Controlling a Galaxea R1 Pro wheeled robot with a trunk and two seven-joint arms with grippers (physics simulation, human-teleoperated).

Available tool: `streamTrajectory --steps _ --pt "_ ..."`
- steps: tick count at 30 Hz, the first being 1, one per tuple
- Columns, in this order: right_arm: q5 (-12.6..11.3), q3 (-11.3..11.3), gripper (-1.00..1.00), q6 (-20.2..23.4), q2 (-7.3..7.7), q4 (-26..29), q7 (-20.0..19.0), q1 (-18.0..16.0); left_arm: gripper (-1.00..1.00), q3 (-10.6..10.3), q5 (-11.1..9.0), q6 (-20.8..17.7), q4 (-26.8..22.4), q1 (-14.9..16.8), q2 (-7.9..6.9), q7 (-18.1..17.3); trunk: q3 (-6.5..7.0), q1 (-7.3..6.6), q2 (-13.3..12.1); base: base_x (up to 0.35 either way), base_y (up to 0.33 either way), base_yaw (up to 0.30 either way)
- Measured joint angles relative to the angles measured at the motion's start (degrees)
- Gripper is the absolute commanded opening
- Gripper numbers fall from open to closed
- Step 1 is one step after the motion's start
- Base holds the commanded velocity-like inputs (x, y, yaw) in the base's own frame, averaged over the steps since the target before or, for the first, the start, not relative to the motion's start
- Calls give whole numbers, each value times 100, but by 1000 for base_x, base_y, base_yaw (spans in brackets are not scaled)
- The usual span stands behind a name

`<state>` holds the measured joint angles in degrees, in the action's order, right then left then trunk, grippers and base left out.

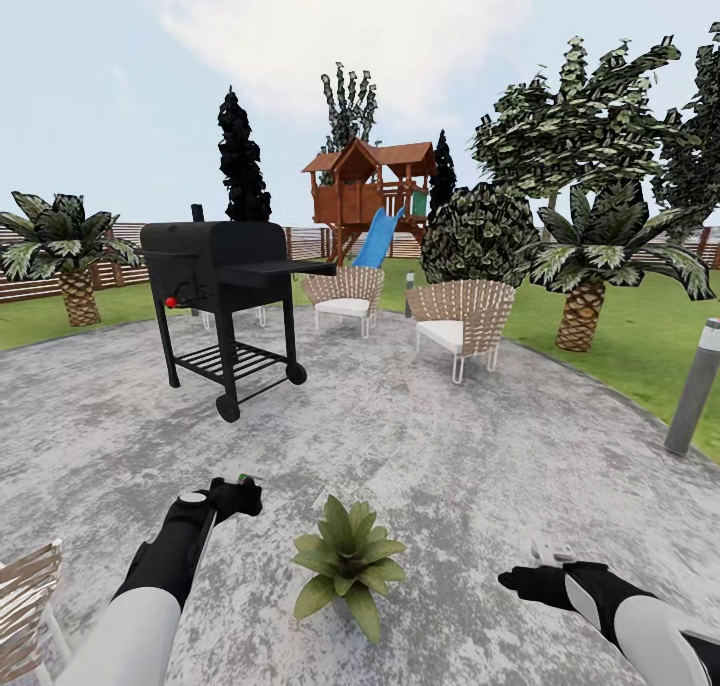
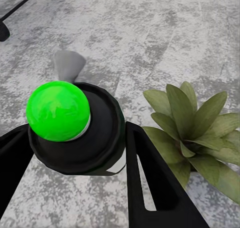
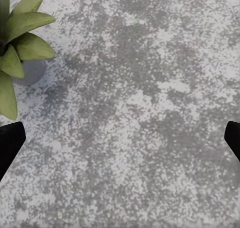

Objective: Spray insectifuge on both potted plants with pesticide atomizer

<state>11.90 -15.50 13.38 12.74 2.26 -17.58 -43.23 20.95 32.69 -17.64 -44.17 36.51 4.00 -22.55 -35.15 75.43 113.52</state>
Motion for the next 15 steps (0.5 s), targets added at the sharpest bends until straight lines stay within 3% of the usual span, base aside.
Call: streamTrajectory --steps 15 --pt "-6 0 100 0 0 -1 0 0 -100 -16 0 -3 -1 0 2 -4 0 0 0 0 0 0"
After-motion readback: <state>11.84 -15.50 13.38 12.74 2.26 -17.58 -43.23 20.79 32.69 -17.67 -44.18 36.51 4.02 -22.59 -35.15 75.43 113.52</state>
